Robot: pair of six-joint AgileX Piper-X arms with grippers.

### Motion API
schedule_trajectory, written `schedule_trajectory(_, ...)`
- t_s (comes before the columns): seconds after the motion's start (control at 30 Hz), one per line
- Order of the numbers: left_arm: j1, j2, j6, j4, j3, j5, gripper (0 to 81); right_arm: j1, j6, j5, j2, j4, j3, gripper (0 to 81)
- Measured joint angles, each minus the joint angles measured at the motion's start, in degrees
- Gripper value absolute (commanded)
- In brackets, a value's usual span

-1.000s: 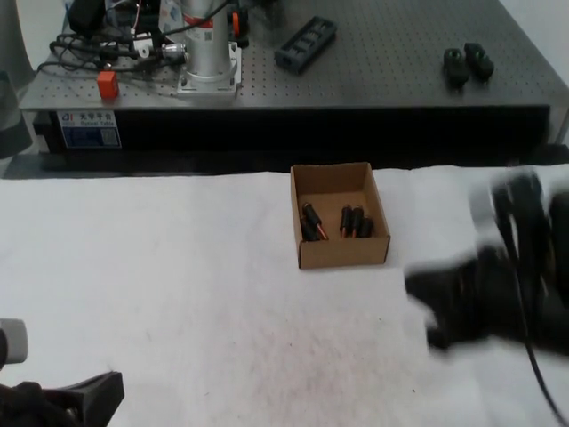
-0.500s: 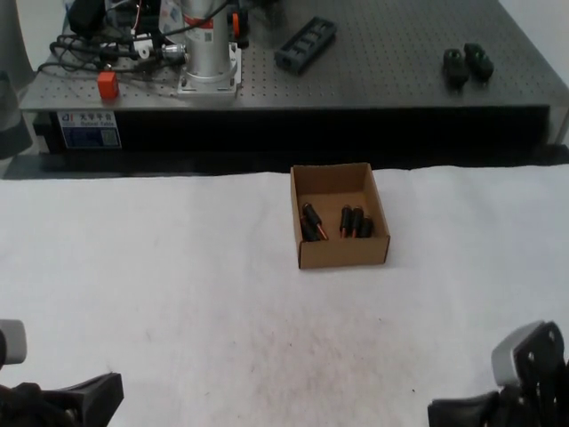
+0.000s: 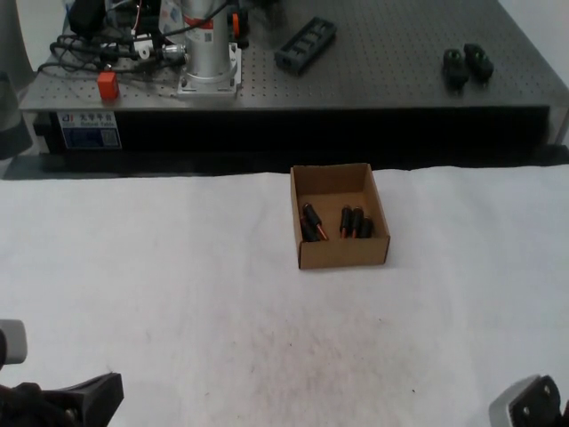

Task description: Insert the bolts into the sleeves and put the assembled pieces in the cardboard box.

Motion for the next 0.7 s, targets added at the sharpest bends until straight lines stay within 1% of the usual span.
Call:
schedule_trajectory(0.3,0.0,-5.5,0.0,0.1,2.9,0.0,0.7,0.0,0.3,0.0,-8.3,0.0,0.0,0.8)
schedule_trajectory(0.47,0.0,-9.4,0.0,0.1,4.7,0.0,0.7,0.0,0.4,0.0,-11.1,0.0,0.0,0.8)
schedule_trajectory(0.7,0.0,-10.3,0.0,0.1,8.1,0.0,0.7,0.0,0.4,0.0,-16.4,0.0,0.0,0.8)
